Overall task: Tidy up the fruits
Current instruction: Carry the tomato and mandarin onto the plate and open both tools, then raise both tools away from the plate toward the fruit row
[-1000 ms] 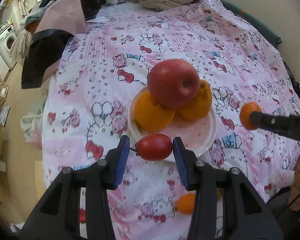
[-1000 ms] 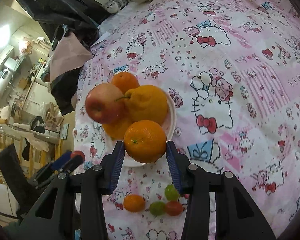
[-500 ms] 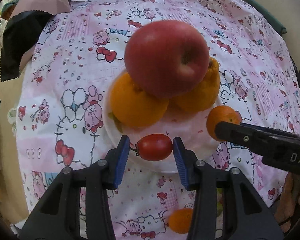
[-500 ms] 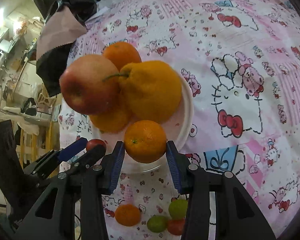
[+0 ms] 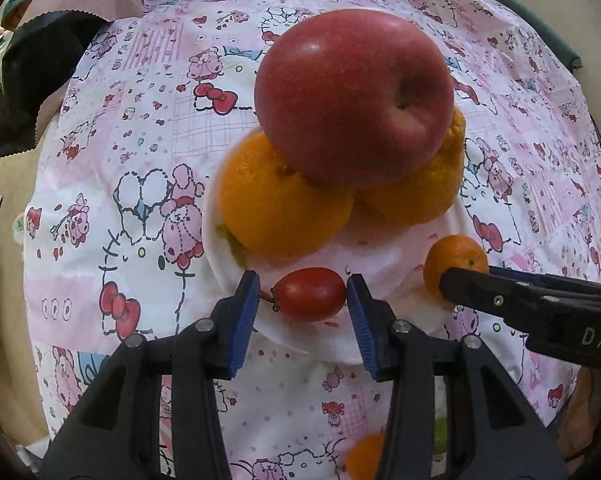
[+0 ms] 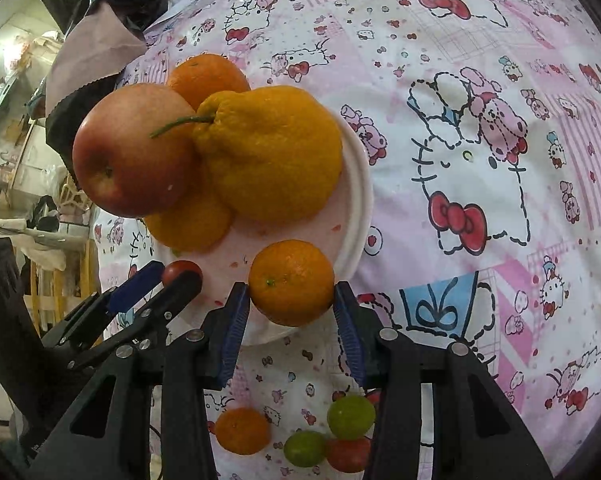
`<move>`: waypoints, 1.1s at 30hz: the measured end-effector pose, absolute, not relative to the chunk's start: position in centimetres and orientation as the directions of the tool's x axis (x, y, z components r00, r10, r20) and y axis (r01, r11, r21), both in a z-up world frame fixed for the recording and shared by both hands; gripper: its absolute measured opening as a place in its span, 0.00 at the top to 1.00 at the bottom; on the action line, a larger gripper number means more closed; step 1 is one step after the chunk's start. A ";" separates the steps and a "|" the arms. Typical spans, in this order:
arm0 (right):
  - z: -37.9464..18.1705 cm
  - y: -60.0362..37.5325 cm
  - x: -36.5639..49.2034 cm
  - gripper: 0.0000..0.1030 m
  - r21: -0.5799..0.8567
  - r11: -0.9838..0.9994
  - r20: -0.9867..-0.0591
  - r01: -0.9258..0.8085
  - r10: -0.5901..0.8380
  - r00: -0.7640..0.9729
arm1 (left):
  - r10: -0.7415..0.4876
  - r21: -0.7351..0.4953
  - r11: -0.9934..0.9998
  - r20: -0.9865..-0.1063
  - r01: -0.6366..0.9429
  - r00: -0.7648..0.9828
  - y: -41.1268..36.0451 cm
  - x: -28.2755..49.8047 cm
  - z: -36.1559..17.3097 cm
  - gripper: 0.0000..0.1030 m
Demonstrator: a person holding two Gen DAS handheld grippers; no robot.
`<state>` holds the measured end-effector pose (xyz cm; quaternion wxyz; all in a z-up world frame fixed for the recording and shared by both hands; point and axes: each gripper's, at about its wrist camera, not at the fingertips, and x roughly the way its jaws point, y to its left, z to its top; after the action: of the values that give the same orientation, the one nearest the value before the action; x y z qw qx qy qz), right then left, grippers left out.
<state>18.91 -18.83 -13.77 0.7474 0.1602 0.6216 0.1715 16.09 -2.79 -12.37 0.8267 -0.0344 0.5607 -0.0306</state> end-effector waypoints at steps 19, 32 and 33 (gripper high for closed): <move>-11.6 -20.0 18.8 0.22 0.502 0.863 -0.831 -0.050 0.497 0.250 | -0.071 -0.062 0.997 -0.908 0.037 0.413 -3.7 15.3 -10.6 0.25; -9.2 -21.3 17.3 0.21 0.506 0.862 -0.814 -0.045 0.494 0.305 | -0.063 -0.070 0.998 -0.890 0.001 0.451 -2.0 12.7 -8.4 0.25; -8.9 -21.4 17.0 0.21 0.509 0.860 -0.811 -0.045 0.496 0.310 | -0.048 -0.060 0.998 -0.889 -0.010 0.455 -1.8 12.5 -8.1 0.25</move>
<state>17.04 -21.41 -8.94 0.7838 0.2010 0.5616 0.1725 12.47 -1.76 -8.15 0.8526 -0.0282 0.5217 -0.0111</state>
